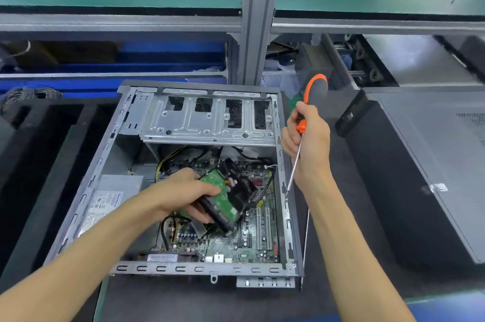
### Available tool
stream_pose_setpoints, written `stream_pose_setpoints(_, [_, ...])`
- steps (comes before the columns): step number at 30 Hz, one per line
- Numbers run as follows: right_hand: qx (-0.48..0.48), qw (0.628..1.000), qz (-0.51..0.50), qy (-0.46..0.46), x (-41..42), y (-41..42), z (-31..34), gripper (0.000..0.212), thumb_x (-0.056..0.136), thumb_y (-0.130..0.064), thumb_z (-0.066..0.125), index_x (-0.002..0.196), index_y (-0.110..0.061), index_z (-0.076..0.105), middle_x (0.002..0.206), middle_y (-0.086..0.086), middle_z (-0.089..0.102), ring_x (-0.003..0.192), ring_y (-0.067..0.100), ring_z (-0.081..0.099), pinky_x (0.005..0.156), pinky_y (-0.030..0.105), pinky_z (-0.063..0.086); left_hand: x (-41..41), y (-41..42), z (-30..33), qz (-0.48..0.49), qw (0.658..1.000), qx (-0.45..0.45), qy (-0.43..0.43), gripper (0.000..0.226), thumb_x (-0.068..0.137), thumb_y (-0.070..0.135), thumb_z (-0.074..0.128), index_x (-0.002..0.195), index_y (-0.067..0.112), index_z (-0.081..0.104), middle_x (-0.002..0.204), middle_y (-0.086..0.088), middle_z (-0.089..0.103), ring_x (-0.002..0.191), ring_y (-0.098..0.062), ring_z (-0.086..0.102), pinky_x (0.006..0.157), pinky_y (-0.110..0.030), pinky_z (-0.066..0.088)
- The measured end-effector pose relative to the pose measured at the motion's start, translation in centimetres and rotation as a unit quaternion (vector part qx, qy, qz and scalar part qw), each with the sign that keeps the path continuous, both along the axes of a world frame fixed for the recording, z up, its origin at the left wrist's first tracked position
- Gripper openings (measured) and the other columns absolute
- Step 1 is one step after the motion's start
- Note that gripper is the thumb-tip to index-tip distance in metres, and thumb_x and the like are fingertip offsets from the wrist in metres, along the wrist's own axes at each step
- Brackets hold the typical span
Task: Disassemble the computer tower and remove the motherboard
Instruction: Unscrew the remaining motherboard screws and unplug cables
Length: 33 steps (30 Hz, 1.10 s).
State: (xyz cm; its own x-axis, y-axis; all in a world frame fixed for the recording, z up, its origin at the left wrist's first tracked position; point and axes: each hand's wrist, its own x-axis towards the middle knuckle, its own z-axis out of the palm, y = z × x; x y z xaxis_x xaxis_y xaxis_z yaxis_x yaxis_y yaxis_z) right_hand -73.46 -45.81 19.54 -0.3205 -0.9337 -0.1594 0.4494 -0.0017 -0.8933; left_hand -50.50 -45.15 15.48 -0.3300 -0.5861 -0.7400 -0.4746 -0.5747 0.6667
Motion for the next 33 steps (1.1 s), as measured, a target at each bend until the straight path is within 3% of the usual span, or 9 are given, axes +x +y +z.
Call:
stream_pose_setpoints(7, [0.009, 1.000, 0.015, -0.017, 0.4, -0.5, -0.1, 0.038, 0.107, -0.045, 0.037, 0.084, -0.019, 0.054, 0.045, -0.003, 0.030, 0.035, 0.013, 0.022, 0.038, 0.019, 0.021, 0.7, 1.0, -0.7, -0.139, 0.984, 0.016, -0.108, 0.033, 0.092, 0.025, 0.066, 0.105, -0.002, 0.051, 0.083, -0.017, 0.075, 0.071, -0.026, 0.074, 0.065, -0.034, 0.062])
stream_pose_setpoints(10, [0.013, 1.000, 0.012, 0.010, -0.1, -0.4, 0.1, 0.033, 0.106, -0.044, 0.040, 0.086, -0.020, 0.052, 0.050, -0.003, 0.041, 0.037, 0.012, 0.029, 0.038, 0.020, 0.023, 0.6, 0.8, -0.8, -0.306, 0.908, -0.095, -0.270, 0.034, 0.087, 0.045, 0.060, 0.087, 0.012, 0.051, 0.072, 0.004, 0.067, 0.055, -0.010, 0.060, 0.054, -0.025, 0.047])
stream_pose_setpoints(14, [0.027, 0.994, -0.023, 0.104, -1.4, 0.0, 0.4, 0.029, 0.096, -0.048, 0.049, 0.092, -0.020, 0.056, 0.059, -0.001, 0.054, 0.041, 0.012, 0.039, 0.038, 0.019, 0.026, 0.3, 0.4, -0.9, -0.403, 0.840, -0.126, -0.340, 0.036, 0.090, 0.052, 0.047, 0.090, 0.016, 0.053, 0.077, 0.005, 0.057, 0.067, -0.011, 0.052, 0.058, -0.025, 0.039])
stream_pose_setpoints(20, [0.012, 0.973, -0.065, 0.223, -3.7, 1.3, 0.9, 0.026, 0.096, -0.042, 0.050, 0.089, -0.017, 0.052, 0.069, 0.011, 0.050, 0.048, 0.008, 0.043, 0.043, 0.021, 0.032, -1.3, -0.1, -0.9, -0.472, 0.780, -0.117, -0.394, 0.058, 0.098, 0.054, 0.039, 0.131, 0.007, 0.053, 0.133, -0.009, 0.057, 0.105, -0.024, 0.057, 0.087, -0.030, 0.044])
stream_pose_setpoints(22, [0.025, 0.957, -0.077, 0.278, -4.7, 2.1, 0.8, 0.028, 0.094, -0.043, 0.049, 0.086, -0.016, 0.050, 0.069, 0.009, 0.047, 0.053, 0.010, 0.044, 0.050, 0.025, 0.036, -1.6, -0.4, -0.5, -0.492, 0.752, -0.130, -0.419, 0.057, 0.100, 0.052, 0.041, 0.127, 0.005, 0.056, 0.125, -0.008, 0.060, 0.102, -0.024, 0.059, 0.085, -0.030, 0.046])
stream_pose_setpoints(24, [0.047, 0.940, -0.077, 0.329, -5.8, 3.0, 0.1, 0.036, 0.094, -0.042, 0.050, 0.083, -0.008, 0.049, 0.063, 0.006, 0.048, 0.054, 0.014, 0.040, 0.049, 0.026, 0.037, -2.3, -1.0, 0.2, -0.488, 0.734, -0.178, -0.438, 0.049, 0.098, 0.055, 0.042, 0.104, 0.010, 0.062, 0.106, -0.004, 0.064, 0.088, -0.021, 0.060, 0.083, -0.030, 0.051])
stream_pose_setpoints(27, [0.106, 0.904, -0.055, 0.411, -7.4, 4.7, -2.1, 0.047, 0.095, -0.038, 0.057, 0.086, 0.006, 0.044, 0.065, 0.004, 0.045, 0.056, 0.012, 0.036, 0.044, 0.014, 0.034, -4.5, -1.9, 2.1, -0.383, 0.757, -0.332, -0.412, 0.050, 0.096, 0.058, 0.043, 0.067, 0.018, 0.052, 0.068, 0.004, 0.063, 0.065, -0.016, 0.062, 0.068, -0.031, 0.054])
stream_pose_setpoints(30, [0.197, 0.848, -0.048, 0.489, -8.7, 6.6, -5.8, 0.046, 0.091, -0.041, 0.065, 0.073, -0.008, 0.039, 0.053, -0.009, 0.043, 0.051, 0.010, 0.034, 0.049, 0.025, 0.030, -8.2, -2.5, 3.6, -0.242, 0.788, -0.485, -0.293, 0.051, 0.094, 0.056, 0.046, 0.061, 0.017, 0.053, 0.051, 0.006, 0.057, 0.048, -0.011, 0.056, 0.048, -0.023, 0.040])
stream_pose_setpoints(33, [0.299, 0.796, -0.034, 0.524, -9.6, 8.7, -10.1, 0.048, 0.088, -0.048, 0.068, 0.070, -0.015, 0.038, 0.062, -0.002, 0.049, 0.060, 0.024, 0.044, 0.051, 0.035, 0.029, -11.5, -2.2, 3.5, -0.214, 0.819, -0.494, -0.199, 0.046, 0.092, 0.048, 0.052, 0.064, 0.012, 0.053, 0.055, -0.004, 0.059, 0.055, -0.020, 0.059, 0.051, -0.025, 0.041])
